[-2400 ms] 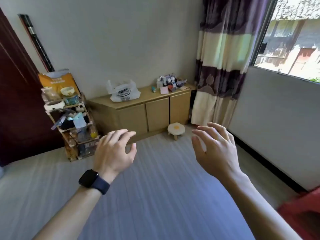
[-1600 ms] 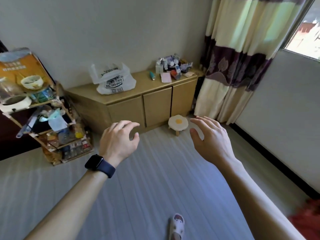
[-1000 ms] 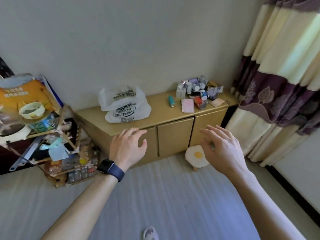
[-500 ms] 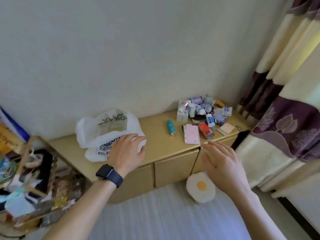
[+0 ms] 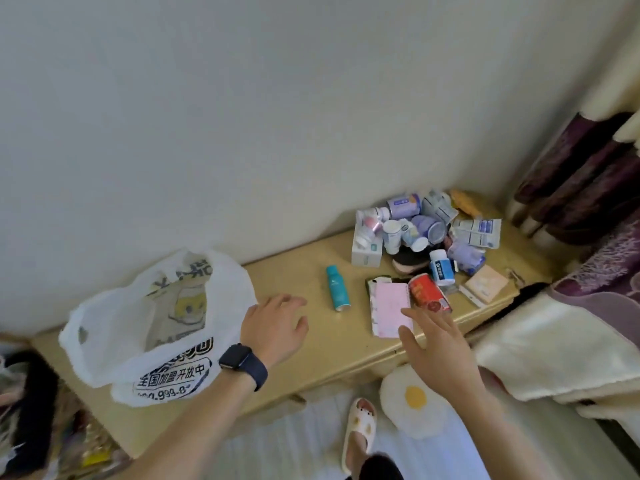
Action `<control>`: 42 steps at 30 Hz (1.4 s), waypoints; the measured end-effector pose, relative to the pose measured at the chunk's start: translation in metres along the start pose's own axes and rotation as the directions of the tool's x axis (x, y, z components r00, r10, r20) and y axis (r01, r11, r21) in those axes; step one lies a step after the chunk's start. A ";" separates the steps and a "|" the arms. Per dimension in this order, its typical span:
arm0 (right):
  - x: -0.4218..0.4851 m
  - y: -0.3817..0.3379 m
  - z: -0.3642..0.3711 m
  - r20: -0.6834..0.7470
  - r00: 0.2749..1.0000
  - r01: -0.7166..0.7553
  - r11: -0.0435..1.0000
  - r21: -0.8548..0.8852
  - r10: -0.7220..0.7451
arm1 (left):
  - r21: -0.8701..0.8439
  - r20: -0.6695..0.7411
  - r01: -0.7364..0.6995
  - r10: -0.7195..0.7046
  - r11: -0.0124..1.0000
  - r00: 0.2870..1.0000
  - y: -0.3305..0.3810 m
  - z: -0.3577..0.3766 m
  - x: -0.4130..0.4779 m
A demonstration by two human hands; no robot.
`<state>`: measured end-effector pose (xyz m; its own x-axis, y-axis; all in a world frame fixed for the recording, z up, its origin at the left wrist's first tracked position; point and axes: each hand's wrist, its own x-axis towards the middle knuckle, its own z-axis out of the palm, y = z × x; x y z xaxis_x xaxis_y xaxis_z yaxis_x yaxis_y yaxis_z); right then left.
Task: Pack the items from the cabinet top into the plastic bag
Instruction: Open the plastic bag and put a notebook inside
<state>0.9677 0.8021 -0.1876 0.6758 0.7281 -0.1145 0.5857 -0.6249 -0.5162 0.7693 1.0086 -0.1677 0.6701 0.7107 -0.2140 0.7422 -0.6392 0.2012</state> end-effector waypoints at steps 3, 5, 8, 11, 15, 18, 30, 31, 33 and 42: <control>0.037 0.020 0.019 0.182 0.977 -0.115 0.993 0.019 0.110 | -0.029 0.127 0.069 -0.065 0.997 0.990 0.008 0.018 0.048; 0.058 0.027 0.030 0.282 0.942 -0.186 0.982 -0.018 0.184 | -0.064 0.213 0.116 -0.100 0.991 0.972 0.012 0.033 0.072; 0.083 0.036 0.051 0.377 0.886 -0.254 0.963 -0.089 0.268 | -0.070 0.343 0.169 -0.135 0.983 0.930 0.018 0.060 0.104; 0.102 0.046 0.075 0.408 0.848 -0.316 0.940 -0.127 0.340 | -0.097 0.443 0.268 -0.199 0.959 0.874 0.025 0.089 0.132; 0.115 0.054 0.100 0.356 0.823 -0.436 0.894 -0.105 0.443 | -0.319 0.524 0.514 -0.303 0.797 0.796 0.036 0.126 0.163; 0.120 0.059 0.116 0.331 0.812 -0.478 0.873 -0.095 0.480 | -0.427 0.505 0.603 -0.376 0.674 0.777 0.046 0.149 0.183; 0.130 0.074 0.121 0.477 0.745 -0.550 0.834 0.043 0.466 | -0.517 0.593 0.694 -0.374 0.501 0.713 0.038 0.144 0.194; 0.128 0.071 0.116 0.493 0.753 -0.535 0.841 0.075 0.436 | -0.572 0.601 0.692 -0.349 0.440 0.719 0.035 0.136 0.189; 0.123 0.063 0.105 0.486 0.783 -0.500 0.857 0.124 0.387 | -0.666 0.592 0.668 -0.310 0.332 0.744 0.030 0.112 0.173; 0.134 -0.031 0.060 0.398 0.901 -0.358 0.812 0.461 0.171 | -0.898 0.260 0.374 -0.405 0.233 0.876 -0.040 -0.033 0.080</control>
<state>1.0131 0.9358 -0.2375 0.5312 0.6613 -0.5296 0.0273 -0.6381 -0.7695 0.7934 1.1005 -0.1610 0.2882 0.8055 -0.5178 0.4180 0.3807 0.8248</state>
